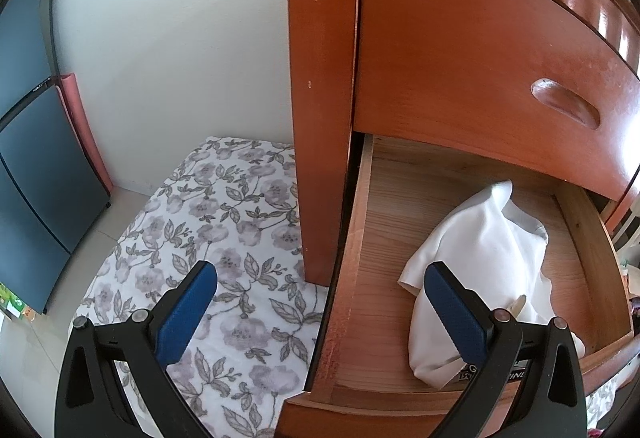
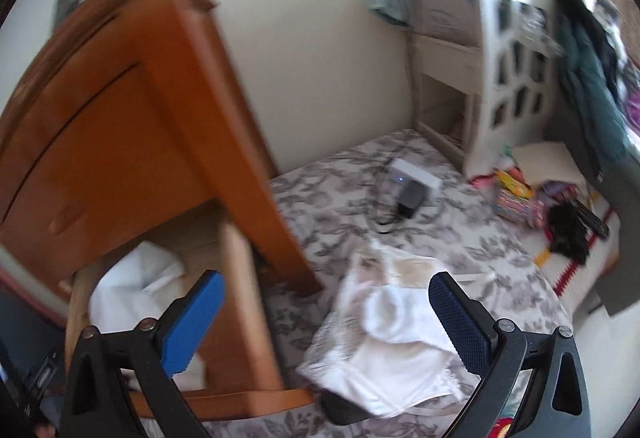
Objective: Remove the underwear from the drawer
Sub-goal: 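Move the right gripper back into the drawer toward the white shirt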
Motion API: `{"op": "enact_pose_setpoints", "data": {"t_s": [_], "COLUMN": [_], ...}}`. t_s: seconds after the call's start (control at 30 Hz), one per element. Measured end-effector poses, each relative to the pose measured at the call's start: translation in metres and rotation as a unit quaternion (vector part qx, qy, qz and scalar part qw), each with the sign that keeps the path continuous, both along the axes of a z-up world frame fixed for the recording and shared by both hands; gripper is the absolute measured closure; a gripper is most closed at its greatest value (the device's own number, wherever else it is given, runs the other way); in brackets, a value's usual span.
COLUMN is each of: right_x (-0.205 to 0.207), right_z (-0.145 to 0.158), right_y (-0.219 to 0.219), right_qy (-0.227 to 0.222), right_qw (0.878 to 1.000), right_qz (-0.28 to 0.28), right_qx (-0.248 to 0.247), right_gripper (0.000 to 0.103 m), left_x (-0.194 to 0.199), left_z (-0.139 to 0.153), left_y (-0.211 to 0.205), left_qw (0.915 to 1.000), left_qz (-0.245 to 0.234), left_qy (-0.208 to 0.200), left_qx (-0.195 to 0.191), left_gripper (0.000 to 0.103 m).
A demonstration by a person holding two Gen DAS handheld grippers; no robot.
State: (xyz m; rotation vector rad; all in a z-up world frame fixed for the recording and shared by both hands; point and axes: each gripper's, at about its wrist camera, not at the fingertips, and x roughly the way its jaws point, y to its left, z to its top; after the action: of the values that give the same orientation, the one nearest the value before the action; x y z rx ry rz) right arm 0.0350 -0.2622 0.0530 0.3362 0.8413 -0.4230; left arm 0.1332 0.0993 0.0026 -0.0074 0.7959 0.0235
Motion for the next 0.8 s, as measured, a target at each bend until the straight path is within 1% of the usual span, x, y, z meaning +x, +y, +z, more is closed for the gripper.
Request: {"op": "enact_pose_setpoints", "data": {"t_s": [0.2,0.27,0.37,0.63,0.8], "right_x": [0.026,0.037,0.05,0.08,0.099], "right_z": [0.005,0.002,-0.005,-0.021,-0.043], "right_y": [0.057,0.076,0.1,0.153,0.183], "right_qy": [0.016,0.027,0.041,0.074,0.111], "right_qw": [0.995,0.991,0.985,0.968,0.953], "right_qz": [0.096,0.129,0.165,0.241,0.283], "right_qx": [-0.005,-0.005,-0.009,-0.002,-0.005], "right_gripper": [0.0,0.0,0.0,0.0,0.0], "left_x": [0.0,0.0,-0.001,-0.001,0.0], "left_z": [0.0,0.0,0.0,-0.001,-0.004], "left_y": [0.007,0.009,0.013,0.026,0.029], "left_qw": [1.0,0.9999,0.9998,0.9991,0.9989], "left_qz": [0.005,0.007,0.012,0.03,0.037], "left_qy": [-0.001,-0.001,-0.002,-0.001,0.004], "left_qx": [-0.008,-0.011,-0.018,-0.031,-0.029], "left_gripper": [0.0,0.0,0.0,0.0,0.0]}}
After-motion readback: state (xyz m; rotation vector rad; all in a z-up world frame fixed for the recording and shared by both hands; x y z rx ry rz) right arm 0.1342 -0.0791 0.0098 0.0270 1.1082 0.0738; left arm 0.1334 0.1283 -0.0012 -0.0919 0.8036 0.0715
